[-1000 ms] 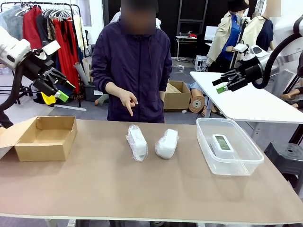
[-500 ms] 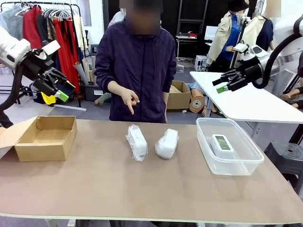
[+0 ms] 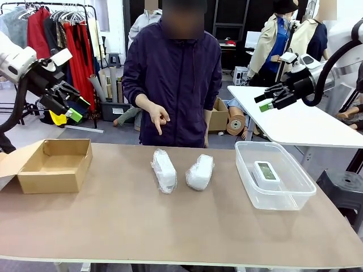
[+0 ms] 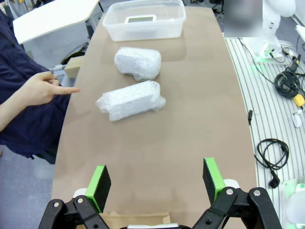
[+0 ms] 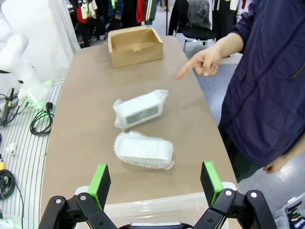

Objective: Separate and place wrapped and unwrapped clocks.
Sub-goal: Pick up the Digital clock indicated by the person.

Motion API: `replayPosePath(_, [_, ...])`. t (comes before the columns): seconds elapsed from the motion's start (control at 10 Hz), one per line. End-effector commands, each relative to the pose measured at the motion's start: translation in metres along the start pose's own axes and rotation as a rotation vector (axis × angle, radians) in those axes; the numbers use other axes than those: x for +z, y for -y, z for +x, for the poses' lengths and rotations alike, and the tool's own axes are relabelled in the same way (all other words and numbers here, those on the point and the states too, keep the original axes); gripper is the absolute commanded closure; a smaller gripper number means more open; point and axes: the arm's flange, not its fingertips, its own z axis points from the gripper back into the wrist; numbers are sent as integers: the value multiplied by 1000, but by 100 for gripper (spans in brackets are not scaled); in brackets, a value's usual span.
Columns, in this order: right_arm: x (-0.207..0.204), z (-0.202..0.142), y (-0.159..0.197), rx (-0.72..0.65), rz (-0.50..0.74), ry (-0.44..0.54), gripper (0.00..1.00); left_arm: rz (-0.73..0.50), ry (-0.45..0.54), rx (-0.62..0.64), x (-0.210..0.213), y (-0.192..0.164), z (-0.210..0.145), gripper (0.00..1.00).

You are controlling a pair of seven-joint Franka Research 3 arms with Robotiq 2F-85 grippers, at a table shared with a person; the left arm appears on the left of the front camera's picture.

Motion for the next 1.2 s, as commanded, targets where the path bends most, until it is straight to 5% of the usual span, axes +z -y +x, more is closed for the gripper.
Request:
replayPosePath(0.0, [0,2,0,3,4,4,0,0,0,0,0,0,0,0])
replayPosePath(0.3, [0,2,0,3,4,4,0,64,-302,149,-13,23,33,0])
replayPosePath(0.5, [0,2,0,3,4,4,0,146,-393,285,-41,28,60,0])
replayPosePath(0.8, [0,2,0,3,4,4,0,184,-380,374,-91,37,98,0])
replayPosePath(1.1, [0,2,0,3,4,4,0,128,-305,292,-127,60,130,0])
